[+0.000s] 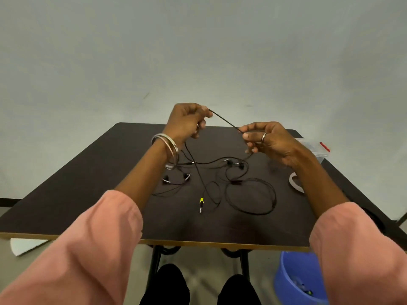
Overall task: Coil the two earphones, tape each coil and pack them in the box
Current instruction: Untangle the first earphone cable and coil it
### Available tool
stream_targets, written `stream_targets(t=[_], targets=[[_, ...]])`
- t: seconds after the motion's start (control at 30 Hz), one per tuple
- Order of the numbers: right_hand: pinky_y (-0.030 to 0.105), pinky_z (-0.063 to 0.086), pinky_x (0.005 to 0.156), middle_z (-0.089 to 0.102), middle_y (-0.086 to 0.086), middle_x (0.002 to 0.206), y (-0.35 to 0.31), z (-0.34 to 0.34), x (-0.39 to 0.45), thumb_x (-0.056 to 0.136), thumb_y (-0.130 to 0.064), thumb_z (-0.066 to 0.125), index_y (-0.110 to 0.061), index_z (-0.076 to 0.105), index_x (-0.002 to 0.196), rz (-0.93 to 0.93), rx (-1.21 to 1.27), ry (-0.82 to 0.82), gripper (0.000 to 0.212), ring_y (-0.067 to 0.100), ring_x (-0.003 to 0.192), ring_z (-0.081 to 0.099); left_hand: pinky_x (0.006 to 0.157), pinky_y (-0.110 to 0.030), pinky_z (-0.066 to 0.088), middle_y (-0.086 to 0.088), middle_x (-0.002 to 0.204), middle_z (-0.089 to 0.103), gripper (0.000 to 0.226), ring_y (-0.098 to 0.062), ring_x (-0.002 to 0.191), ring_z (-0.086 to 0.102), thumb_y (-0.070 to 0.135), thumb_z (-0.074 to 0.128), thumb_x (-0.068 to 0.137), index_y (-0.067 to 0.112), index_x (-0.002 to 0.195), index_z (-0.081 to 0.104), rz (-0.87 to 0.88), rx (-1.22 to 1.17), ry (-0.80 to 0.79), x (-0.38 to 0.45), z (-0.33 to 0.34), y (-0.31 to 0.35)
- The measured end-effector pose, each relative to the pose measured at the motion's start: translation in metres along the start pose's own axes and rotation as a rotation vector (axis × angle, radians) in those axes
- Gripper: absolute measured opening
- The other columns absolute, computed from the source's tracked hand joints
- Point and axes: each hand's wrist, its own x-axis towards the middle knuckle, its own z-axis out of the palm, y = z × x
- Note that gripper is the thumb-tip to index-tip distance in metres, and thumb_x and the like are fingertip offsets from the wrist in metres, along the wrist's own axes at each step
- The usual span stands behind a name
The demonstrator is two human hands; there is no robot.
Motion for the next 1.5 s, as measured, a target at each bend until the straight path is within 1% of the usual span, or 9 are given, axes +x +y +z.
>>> stream_targets(t=[0.27,0.37,0.5,0.63,0.8,0.9,1.07,1.33,1.5], targets=[[0.027,0.048,0.061,0.067,0.011,0.07,-0.001,-0.045,0.011,0.089,-0.011,0.064,-0.001,0.07,0.083,0.044,-0.63,0.289,0.013,0.014,0.058,0.06,0.038,-0.018,0.016,0.007,0.045,0.038,0.02,-0.007,0.036,0.022,0.024,0.05,0.096,0.013,0.084,0.063,-0.1,-0.682,0.366,0.034,-0.045,0.059],[0.026,0.05,0.055,0.065,0.006,0.068,-0.007,-0.049,0.015,0.095,-0.013,0.054,-0.002,0.068,0.093,0.067,-0.398,0.555,0.019,0.014,0.058,0.061,0.04,-0.021,0.015,0.007,0.048,0.037,0.019,-0.009,0.039,0.021,0.023,0.052,0.093,0.013,0.083,0.064,-0.084,-0.7,0.399,0.034,-0.053,0.063],[0.032,0.053,0.053,0.042,0.003,0.054,-0.026,-0.035,0.017,0.097,-0.03,0.051,-0.008,0.065,0.09,0.042,0.11,0.627,0.027,0.014,0.044,0.041,0.039,-0.02,0.014,0.006,0.05,0.038,0.016,-0.009,0.038,0.02,0.017,0.054,0.088,0.013,0.08,0.067,-0.155,-0.441,0.374,0.028,-0.047,0.053],[0.021,0.022,0.04,0.026,-0.002,0.051,-0.049,-0.022,0.018,0.095,-0.032,0.055,-0.006,0.068,0.089,-0.127,0.13,0.56,0.03,0.01,0.041,0.022,0.045,-0.021,0.037,-0.001,0.065,0.06,0.013,-0.014,0.047,0.044,0.017,0.06,0.08,0.01,0.083,0.07,-0.276,0.041,0.424,0.03,-0.05,0.026],[0.024,0.016,0.044,0.028,-0.004,0.049,-0.076,-0.002,0.023,0.092,-0.028,0.063,-0.003,0.07,0.084,-0.174,0.02,0.321,0.027,0.011,0.044,0.021,0.101,-0.047,0.041,-0.013,0.132,0.054,0.054,-0.037,0.122,0.048,0.052,0.06,0.084,0.011,0.118,0.054,-0.34,0.829,0.216,0.022,-0.046,0.012],[0.025,0.017,0.044,0.034,-0.005,0.047,-0.088,0.022,0.026,0.09,-0.031,0.064,-0.001,0.07,0.086,-0.168,-0.009,0.201,0.031,0.012,0.045,0.024,0.114,-0.044,0.023,0.0,0.152,0.036,0.074,-0.025,0.142,0.028,0.069,0.053,0.081,0.027,0.14,0.044,-0.106,0.576,-0.053,0.018,-0.033,0.021],[0.022,0.018,0.041,0.035,0.0,0.051,-0.108,0.043,0.027,0.091,-0.034,0.062,0.0,0.069,0.087,-0.199,0.038,0.088,0.034,0.012,0.045,0.022,0.099,-0.041,0.039,0.003,0.116,0.07,0.032,-0.013,0.114,0.061,0.039,0.051,0.096,0.022,0.119,0.065,0.005,0.066,-0.285,0.007,-0.026,0.03],[0.019,0.018,0.038,0.038,0.0,0.052,-0.102,0.052,0.036,0.091,-0.036,0.061,-0.004,0.068,0.087,-0.136,0.164,0.016,0.033,0.01,0.044,0.022,0.087,-0.042,0.055,-0.008,0.106,0.069,0.035,-0.023,0.092,0.071,0.032,0.055,0.094,0.012,0.121,0.061,-0.068,-0.214,-0.346,0.006,-0.04,0.036],[0.019,0.018,0.038,0.037,-0.001,0.056,-0.077,0.052,0.039,0.085,-0.029,0.069,-0.003,0.068,0.083,-0.136,0.167,0.013,0.025,0.011,0.049,0.023,0.042,-0.019,0.035,0.005,0.055,0.042,0.022,-0.007,0.046,0.032,0.025,0.058,0.094,0.006,0.095,0.069,-0.141,-0.314,-0.316,0.005,-0.049,0.039]])
